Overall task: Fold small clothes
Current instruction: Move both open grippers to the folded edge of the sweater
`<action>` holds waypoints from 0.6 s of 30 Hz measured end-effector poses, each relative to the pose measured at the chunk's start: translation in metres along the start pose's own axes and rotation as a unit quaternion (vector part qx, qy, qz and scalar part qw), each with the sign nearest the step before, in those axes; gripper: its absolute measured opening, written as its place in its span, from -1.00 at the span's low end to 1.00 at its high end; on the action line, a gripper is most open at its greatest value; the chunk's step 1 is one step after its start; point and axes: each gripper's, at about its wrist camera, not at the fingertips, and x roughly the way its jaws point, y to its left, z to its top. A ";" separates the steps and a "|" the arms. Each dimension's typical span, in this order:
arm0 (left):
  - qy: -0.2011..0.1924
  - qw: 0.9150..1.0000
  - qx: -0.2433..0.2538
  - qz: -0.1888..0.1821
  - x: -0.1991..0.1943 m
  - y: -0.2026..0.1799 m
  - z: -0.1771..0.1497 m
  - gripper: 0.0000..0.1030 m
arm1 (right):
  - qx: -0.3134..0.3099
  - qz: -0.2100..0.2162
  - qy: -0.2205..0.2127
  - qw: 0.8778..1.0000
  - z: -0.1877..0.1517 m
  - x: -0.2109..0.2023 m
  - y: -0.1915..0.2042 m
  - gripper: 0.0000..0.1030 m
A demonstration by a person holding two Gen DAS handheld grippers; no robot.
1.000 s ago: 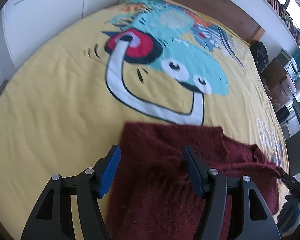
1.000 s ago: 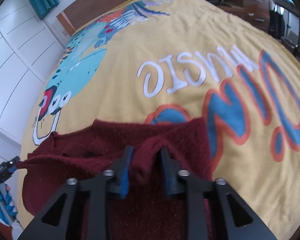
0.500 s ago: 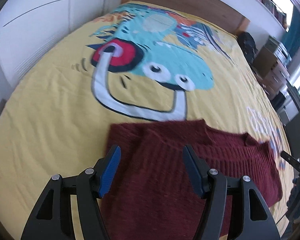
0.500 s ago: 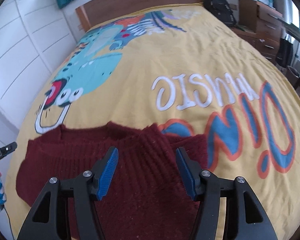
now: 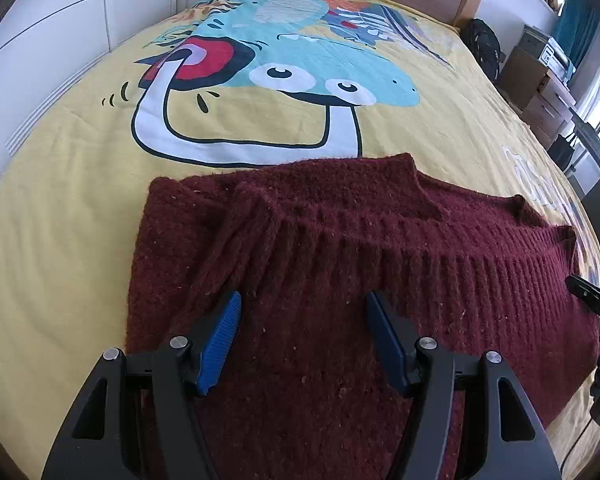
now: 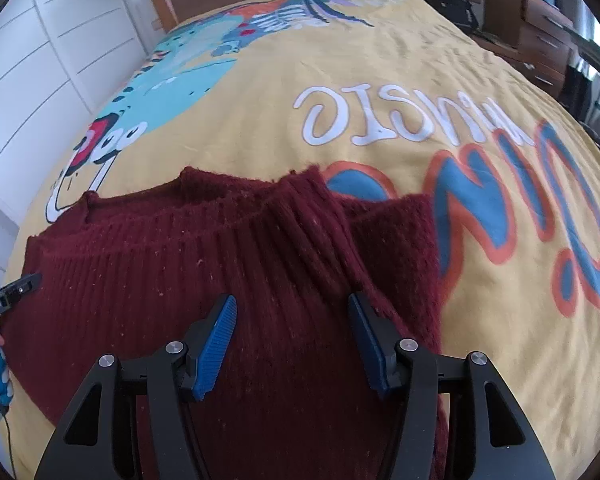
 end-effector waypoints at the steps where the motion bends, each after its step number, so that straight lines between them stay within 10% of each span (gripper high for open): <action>1: 0.000 1.000 0.000 0.003 -0.002 -0.001 0.000 0.15 | 0.001 -0.009 -0.006 1.000 -0.002 -0.007 0.004 0.15; 18: -0.056 0.993 -0.009 0.099 -0.037 -0.018 -0.068 0.15 | -0.021 0.003 -0.010 1.000 -0.076 -0.029 0.029 0.19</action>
